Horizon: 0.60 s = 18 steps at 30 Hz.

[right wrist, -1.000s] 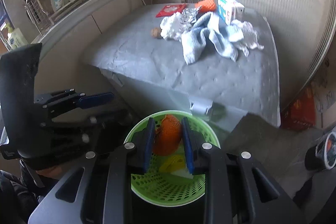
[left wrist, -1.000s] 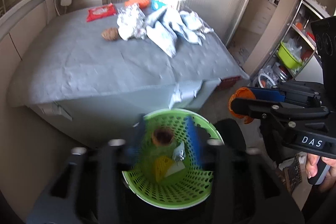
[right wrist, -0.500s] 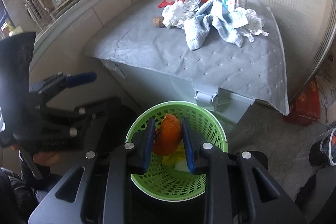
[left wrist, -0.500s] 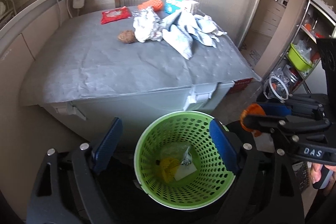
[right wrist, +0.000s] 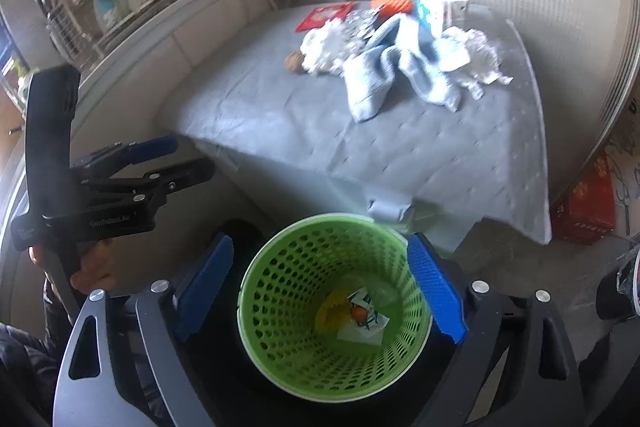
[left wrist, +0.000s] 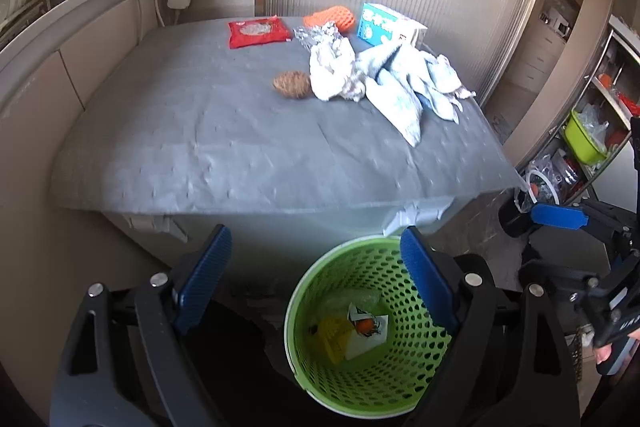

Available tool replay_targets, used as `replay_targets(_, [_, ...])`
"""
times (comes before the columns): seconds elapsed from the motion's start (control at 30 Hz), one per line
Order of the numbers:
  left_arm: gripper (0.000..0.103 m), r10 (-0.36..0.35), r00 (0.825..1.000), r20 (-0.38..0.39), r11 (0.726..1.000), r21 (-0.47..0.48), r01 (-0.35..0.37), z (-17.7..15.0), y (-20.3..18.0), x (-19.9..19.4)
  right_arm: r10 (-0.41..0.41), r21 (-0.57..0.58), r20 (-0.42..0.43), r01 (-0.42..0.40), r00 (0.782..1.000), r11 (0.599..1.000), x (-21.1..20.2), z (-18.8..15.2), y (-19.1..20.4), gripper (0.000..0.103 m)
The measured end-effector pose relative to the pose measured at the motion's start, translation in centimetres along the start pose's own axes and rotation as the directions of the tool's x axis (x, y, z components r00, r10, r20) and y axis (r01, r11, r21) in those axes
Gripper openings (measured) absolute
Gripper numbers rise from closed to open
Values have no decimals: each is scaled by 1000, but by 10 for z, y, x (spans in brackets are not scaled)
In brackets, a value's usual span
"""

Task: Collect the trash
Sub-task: 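Move both grippers back toward the table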

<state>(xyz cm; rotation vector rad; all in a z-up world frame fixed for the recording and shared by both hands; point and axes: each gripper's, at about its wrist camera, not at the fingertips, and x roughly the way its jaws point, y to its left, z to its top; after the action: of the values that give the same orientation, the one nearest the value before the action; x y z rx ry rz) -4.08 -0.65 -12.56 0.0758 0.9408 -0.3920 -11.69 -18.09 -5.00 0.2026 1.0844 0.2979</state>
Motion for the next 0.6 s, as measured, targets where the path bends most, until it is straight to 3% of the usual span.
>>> replay_targets(0.3, [82,2,999,54,1000,26,-4,35,14,27,-50,1,41,50,998,999,5,32,-19,94])
replay_targets(0.6, [82,-61,993,103,995,79,53,85,22,69,-49,-29,53,51,997,998,20,66,-24,94])
